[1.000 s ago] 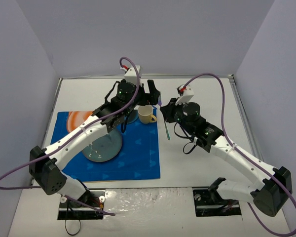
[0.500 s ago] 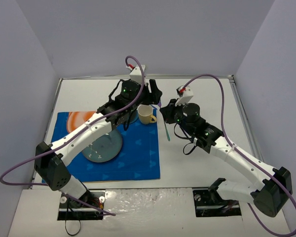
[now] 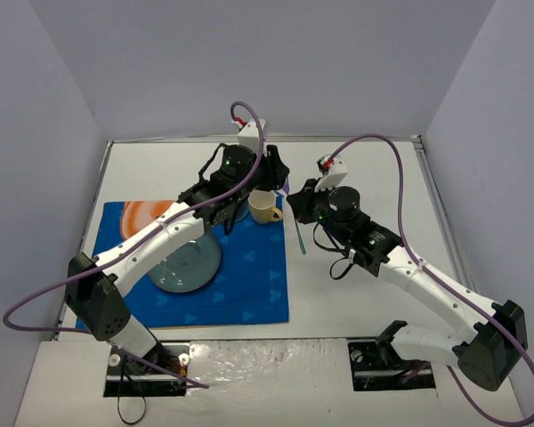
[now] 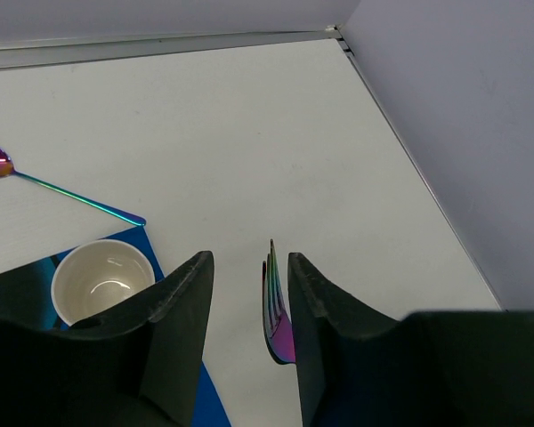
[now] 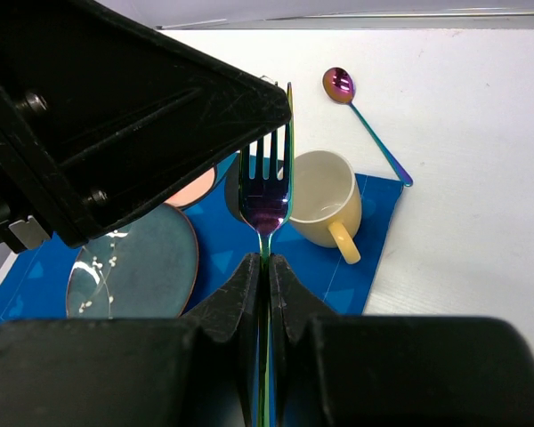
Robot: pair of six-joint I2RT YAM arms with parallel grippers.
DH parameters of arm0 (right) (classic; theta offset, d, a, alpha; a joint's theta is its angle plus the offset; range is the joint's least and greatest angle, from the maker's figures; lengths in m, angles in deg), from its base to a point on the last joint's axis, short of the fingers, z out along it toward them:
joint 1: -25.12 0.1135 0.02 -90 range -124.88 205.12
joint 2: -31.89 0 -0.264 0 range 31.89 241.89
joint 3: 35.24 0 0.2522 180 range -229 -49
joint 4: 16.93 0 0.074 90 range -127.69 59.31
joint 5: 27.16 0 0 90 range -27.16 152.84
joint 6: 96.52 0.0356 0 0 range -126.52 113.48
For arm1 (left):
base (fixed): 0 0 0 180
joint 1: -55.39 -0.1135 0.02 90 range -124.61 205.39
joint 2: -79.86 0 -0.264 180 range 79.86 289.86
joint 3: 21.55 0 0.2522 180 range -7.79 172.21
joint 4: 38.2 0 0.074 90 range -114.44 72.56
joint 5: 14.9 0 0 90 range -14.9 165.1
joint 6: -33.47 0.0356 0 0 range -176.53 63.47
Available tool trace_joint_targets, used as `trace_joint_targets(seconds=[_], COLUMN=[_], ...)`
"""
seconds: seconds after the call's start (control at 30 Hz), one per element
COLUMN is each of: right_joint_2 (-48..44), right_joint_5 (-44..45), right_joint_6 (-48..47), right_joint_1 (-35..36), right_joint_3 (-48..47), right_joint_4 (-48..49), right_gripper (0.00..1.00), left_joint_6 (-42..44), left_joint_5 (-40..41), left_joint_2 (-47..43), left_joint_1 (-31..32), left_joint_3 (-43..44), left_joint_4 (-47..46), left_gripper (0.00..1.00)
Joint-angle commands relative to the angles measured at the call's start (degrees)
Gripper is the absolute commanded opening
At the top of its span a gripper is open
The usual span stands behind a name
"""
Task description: Set the dinner table for one person
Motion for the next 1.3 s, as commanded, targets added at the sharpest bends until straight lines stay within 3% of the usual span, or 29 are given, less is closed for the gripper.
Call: trace_joint_targets(seconds=[0.0,0.33,0.7,0.97,1.0,1.1,1.13,1.27], right_joint_2=[-1.0,-0.5,-0.2,0.2,0.2,0.4,0.4,-0.2], right_joint_5=[-0.1,0.2,0.5,0.3,-0.3,-1.6,-2.0,-2.4], right_joint_6=[-0.1,0.3,0.0,-1.2,-1.3,-1.4,-1.4,-1.5], right_joint_1=[0.5,0.8,1.1,1.2,1.2,1.2,1.2,1.3], right_joint_3=[-0.1,0.2,0.4,1.3,1.3,1.1,1.0,-0.5], right_joint_4=[6.1,6.7,7.1,7.5,7.6,7.7,7.7,5.2], right_gripper=[0.00,0.00,0.00,0.00,0.08,0.45,0.48,0.80], left_joint_6=[-0.3,-0.6,-0.1,0.5,1.1,3.5,4.0,6.7], left_joint_5=[-1.3,-3.1,-3.1,-4.8,-4.8,-4.9,-4.9,-7.7], left_joint_2=[-1.6,-1.6,-3.3,-5.5,-6.0,-7.6,-7.9,-10.8], left_joint_1=[0.1,0.1,-0.1,-1.5,-1.8,-2.9,-3.2,-7.4], left_joint_3=[2.2,1.0,0.0,-1.9,-2.5,-3.8,-4.2,-7.4], left_joint_4=[-3.3,-3.3,-1.0,-1.2,-1.4,-1.6,-1.6,-1.0], left_gripper=[0.33,0.25,0.00,0.00,0.00,0.00,0.00,0.00])
